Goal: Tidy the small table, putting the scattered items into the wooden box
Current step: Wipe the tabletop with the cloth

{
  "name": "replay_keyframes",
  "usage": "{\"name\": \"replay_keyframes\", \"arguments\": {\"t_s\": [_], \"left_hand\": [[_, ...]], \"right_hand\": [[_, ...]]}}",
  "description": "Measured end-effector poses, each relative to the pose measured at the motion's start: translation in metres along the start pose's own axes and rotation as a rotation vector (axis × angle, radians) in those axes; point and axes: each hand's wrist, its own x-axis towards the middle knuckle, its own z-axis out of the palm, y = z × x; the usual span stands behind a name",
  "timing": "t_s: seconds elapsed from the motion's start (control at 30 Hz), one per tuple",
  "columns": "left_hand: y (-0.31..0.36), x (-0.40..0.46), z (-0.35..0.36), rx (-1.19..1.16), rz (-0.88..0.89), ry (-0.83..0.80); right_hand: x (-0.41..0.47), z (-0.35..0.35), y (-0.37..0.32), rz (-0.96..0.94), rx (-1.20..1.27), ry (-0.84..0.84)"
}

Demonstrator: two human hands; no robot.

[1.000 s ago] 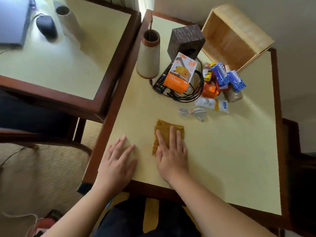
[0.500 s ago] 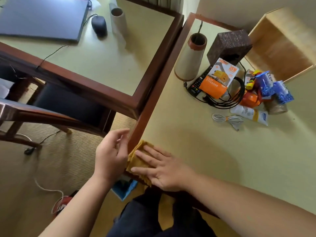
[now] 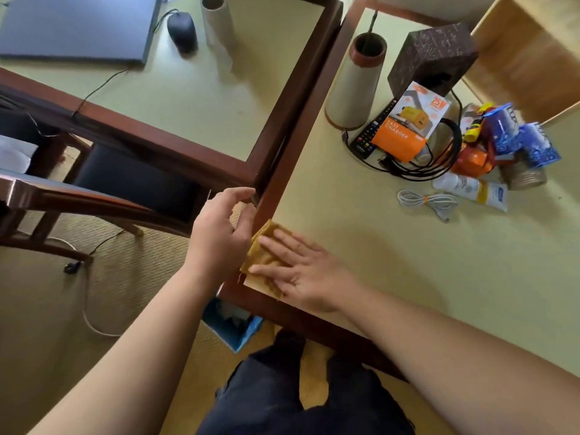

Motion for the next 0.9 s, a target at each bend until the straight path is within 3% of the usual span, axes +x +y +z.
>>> {"name": "replay_keyframes", "arguments": {"t_s": [0.1, 0.17, 0.2, 0.3, 0.37, 0.5, 0.6, 0.63, 0.67, 0.73, 0.8, 0.83, 0.9], "left_hand": [[0.007, 0.0, 0.012, 0.026, -0.019, -0.038], [0.012, 0.0, 0.025, 0.047, -0.022, -0.041], [0.014, 0.001, 0.033, 0.055, -0.016, -0.048], [0.021, 0.004, 0.064, 0.13, 0.001, -0.15], [0.025, 0.006, 0.086, 0.199, 0.038, -0.232], [0.038, 0.007, 0.126, 0.334, 0.088, -0.298], [0.056, 0.002, 0.154, 0.369, 0.043, -0.261], [0.062, -0.001, 0.163, 0.366, 0.031, -0.252], [0.067, -0.004, 0.172, 0.369, 0.027, -0.247], [0.075, -0.009, 0.186, 0.391, 0.019, -0.244], [0.084, -0.013, 0.198, 0.386, -0.014, -0.221], [0.089, -0.014, 0.204, 0.383, -0.036, -0.208], [0.097, -0.018, 0.217, 0.385, -0.046, -0.199]], "right_hand": [[-0.013, -0.002, 0.065, 0.569, 0.156, 0.18], [-0.024, 0.004, 0.059, 0.764, 0.236, 0.232], [-0.032, 0.013, 0.04, 0.7, 0.224, 0.201], [-0.091, 0.047, -0.023, 0.148, 0.214, 0.045], [-0.15, 0.066, -0.002, 0.078, 0.183, 0.057], [-0.238, 0.079, 0.098, 0.732, 0.271, 0.244], [-0.211, 0.077, 0.101, 1.186, 0.348, 0.392], [-0.195, 0.078, 0.085, 1.203, 0.335, 0.413], [-0.185, 0.079, 0.061, 1.083, 0.317, 0.379], [-0.201, 0.09, 0.017, 0.629, 0.296, 0.244], [-0.262, 0.111, 0.013, 0.428, 0.234, 0.213], [-0.298, 0.119, 0.026, 0.449, 0.209, 0.213], [-0.366, 0.129, 0.072, 0.684, 0.21, 0.194]]}}
